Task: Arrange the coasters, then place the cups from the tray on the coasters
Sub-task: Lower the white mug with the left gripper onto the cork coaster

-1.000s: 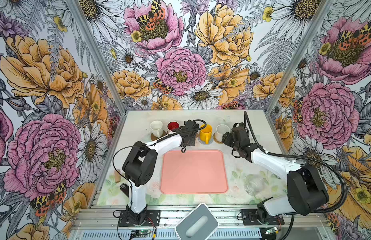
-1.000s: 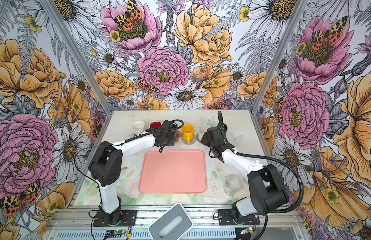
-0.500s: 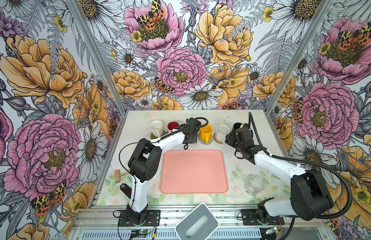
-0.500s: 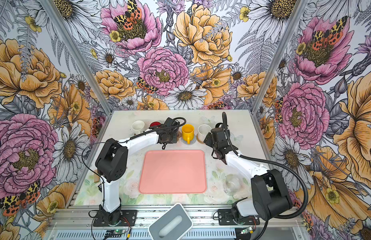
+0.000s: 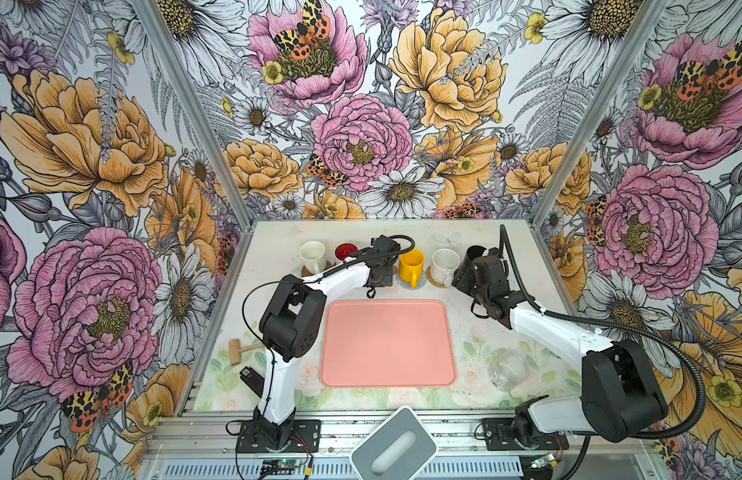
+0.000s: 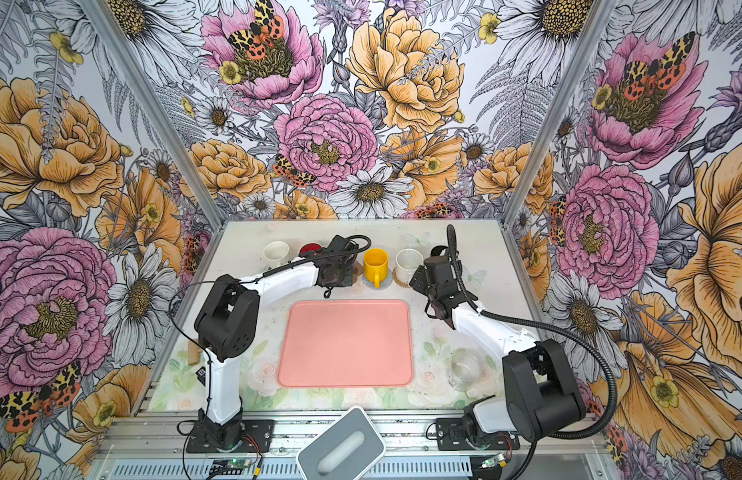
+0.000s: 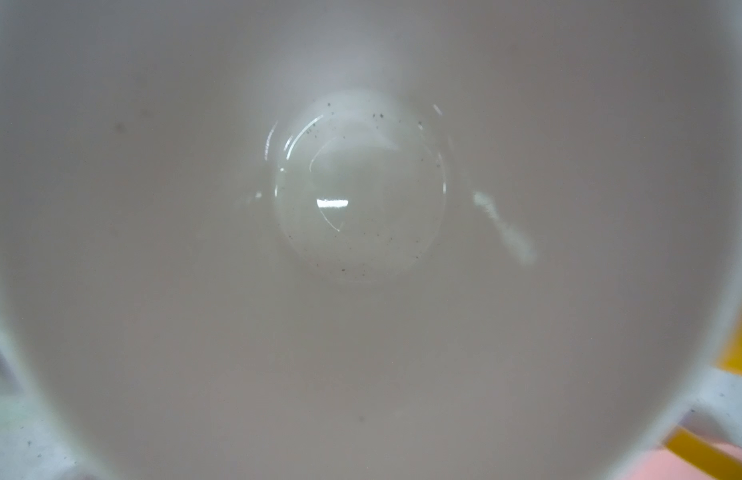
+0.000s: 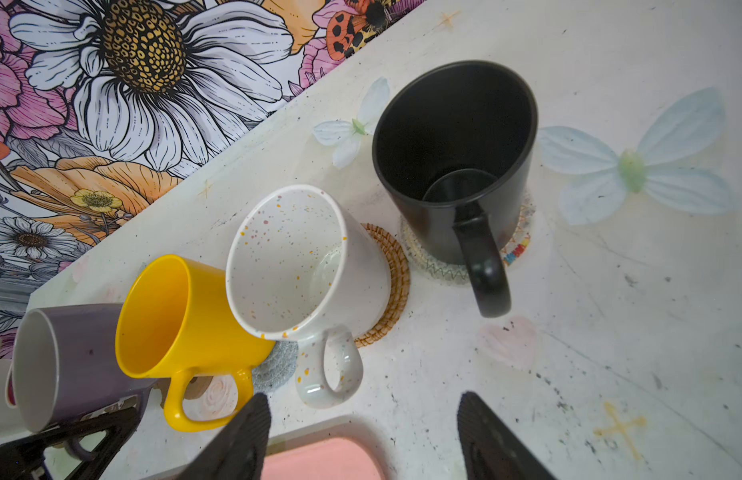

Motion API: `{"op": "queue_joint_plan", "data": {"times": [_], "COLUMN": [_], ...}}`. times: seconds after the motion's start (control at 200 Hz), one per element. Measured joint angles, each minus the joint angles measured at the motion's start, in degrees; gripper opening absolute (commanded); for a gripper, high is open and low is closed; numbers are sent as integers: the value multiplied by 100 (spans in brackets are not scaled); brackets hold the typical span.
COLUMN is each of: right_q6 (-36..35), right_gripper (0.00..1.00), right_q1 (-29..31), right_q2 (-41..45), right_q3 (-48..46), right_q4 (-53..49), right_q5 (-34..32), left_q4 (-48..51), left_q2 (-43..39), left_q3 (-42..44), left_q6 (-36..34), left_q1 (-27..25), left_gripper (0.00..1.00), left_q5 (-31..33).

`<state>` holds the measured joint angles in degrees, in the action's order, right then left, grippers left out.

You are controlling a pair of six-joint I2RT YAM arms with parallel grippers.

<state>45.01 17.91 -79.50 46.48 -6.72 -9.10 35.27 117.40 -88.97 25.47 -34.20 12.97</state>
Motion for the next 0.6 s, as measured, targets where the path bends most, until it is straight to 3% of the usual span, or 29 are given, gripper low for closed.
{"op": "queue_joint_plan", "data": {"times": [0.6], "right_q6": [0], "right_gripper": [73], "right_q1": [-103], "right_q2": [0], "right_q3": [-31], "right_q4": [0], "right_q5": [63], "left_q4": [4], "left_q2": [195], "left_q3": [-31], "left_q6": [2], "left_q1": [59], "left_gripper": [0], "left_q5": [-2]}}
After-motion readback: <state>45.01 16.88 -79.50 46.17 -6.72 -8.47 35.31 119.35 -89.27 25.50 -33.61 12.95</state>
